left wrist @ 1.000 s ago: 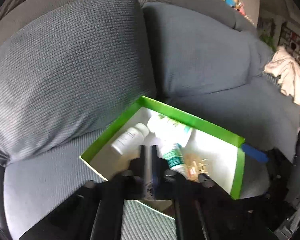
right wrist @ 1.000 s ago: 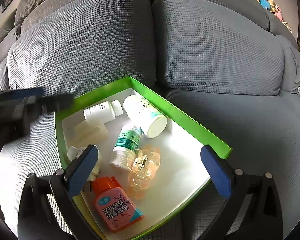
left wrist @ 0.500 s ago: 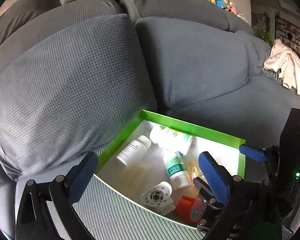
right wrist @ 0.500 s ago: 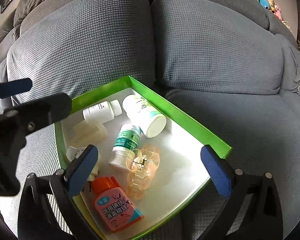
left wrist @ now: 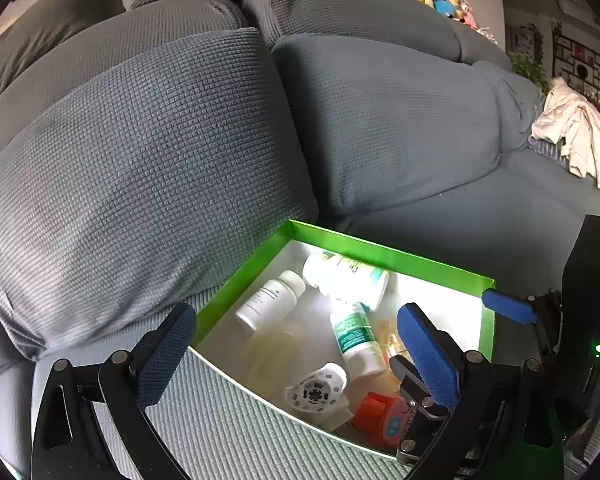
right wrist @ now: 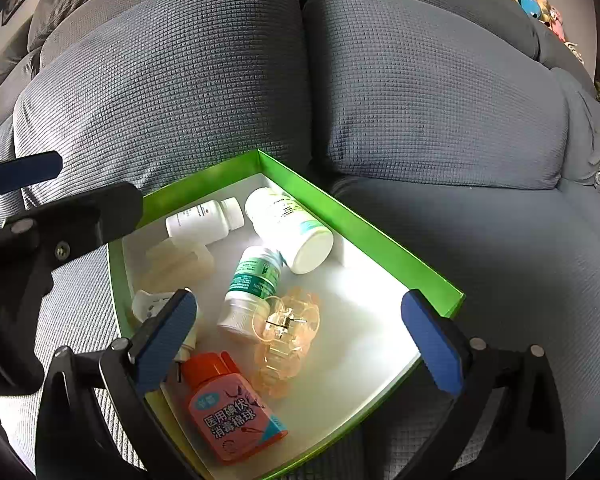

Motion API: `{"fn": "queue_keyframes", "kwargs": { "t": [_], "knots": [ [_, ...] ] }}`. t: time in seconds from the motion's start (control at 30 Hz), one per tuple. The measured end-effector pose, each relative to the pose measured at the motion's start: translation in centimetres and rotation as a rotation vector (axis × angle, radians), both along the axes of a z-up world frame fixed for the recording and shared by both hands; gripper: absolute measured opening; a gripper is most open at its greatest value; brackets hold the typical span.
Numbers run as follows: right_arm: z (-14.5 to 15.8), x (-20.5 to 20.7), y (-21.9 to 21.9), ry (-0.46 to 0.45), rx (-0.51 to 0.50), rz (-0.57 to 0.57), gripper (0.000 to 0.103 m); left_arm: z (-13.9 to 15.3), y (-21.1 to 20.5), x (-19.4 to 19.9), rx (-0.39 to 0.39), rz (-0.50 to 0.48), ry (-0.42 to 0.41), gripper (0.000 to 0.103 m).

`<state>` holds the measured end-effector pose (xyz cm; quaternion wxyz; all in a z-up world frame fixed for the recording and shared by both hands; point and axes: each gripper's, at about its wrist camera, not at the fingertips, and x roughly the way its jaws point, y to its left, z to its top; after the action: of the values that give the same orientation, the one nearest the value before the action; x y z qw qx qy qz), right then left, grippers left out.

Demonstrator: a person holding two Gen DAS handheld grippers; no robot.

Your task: Organize rigid objects

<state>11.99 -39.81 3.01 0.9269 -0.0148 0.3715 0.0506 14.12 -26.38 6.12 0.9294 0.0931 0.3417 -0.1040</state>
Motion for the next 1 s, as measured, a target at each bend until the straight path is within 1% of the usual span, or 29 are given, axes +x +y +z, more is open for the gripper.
{"fn": "queue_keyframes", "kwargs": {
  "t": [0.1,0.13,0.17,0.2,0.23,0.33,0.37,0.4,0.43,0.47,0.5,0.53,0.6,1.0],
  "knots": [
    [0.0,0.0,0.0,0.001,-0.001,0.003,0.102,-0.1,0.2,0.2,-0.012,-0.001,0.003,0.1],
    [0.0,0.0,0.0,0.001,-0.002,0.002,0.102,-0.1,0.4,0.2,-0.036,-0.015,0.0,0.095],
    [0.0,-0.1,0.0,0.001,-0.002,0.001,0.102,0.0,0.7,0.2,-0.082,-0.034,0.009,0.051],
    [0.0,-0.1,0.0,0.001,-0.002,0.0,0.102,-0.2,0.8,0.6,-0.084,-0.033,0.04,0.003],
    [0.0,-0.1,-0.1,0.003,-0.002,-0.003,0.102,-0.5,0.7,1.1,-0.072,-0.022,0.072,0.003],
    [0.0,0.1,-0.2,0.004,-0.002,0.0,0.102,-1.0,0.6,1.2,-0.026,-0.002,0.07,0.005],
    [0.0,0.1,-0.1,0.003,-0.001,0.004,0.102,-1.2,0.6,1.3,-0.01,0.01,0.074,0.016],
    [0.0,0.2,-0.1,0.002,-0.002,0.006,0.102,-1.3,0.6,1.4,-0.004,0.015,0.081,0.044],
    [0.0,0.3,-0.1,0.003,-0.003,0.005,0.102,-1.4,0.7,1.5,-0.006,0.014,0.093,0.063],
    [-0.1,0.3,-0.1,0.005,-0.004,0.004,0.102,-1.4,0.8,1.4,-0.02,0.015,0.091,0.092],
    [-0.1,0.4,-0.1,0.007,-0.004,0.008,0.102,-1.3,1.0,1.2,-0.028,0.017,0.078,0.096],
    [-0.1,0.4,0.0,0.006,-0.005,0.011,0.102,-1.0,1.1,0.9,-0.032,0.019,0.052,0.096],
    [-0.2,0.3,0.1,0.006,-0.007,0.009,0.102,-0.7,1.1,0.7,-0.023,0.016,0.038,0.096],
    [-0.3,0.5,0.2,0.013,-0.01,0.014,0.102,-1.2,1.5,1.6,-0.03,0.032,0.068,0.096]
  ]
}}
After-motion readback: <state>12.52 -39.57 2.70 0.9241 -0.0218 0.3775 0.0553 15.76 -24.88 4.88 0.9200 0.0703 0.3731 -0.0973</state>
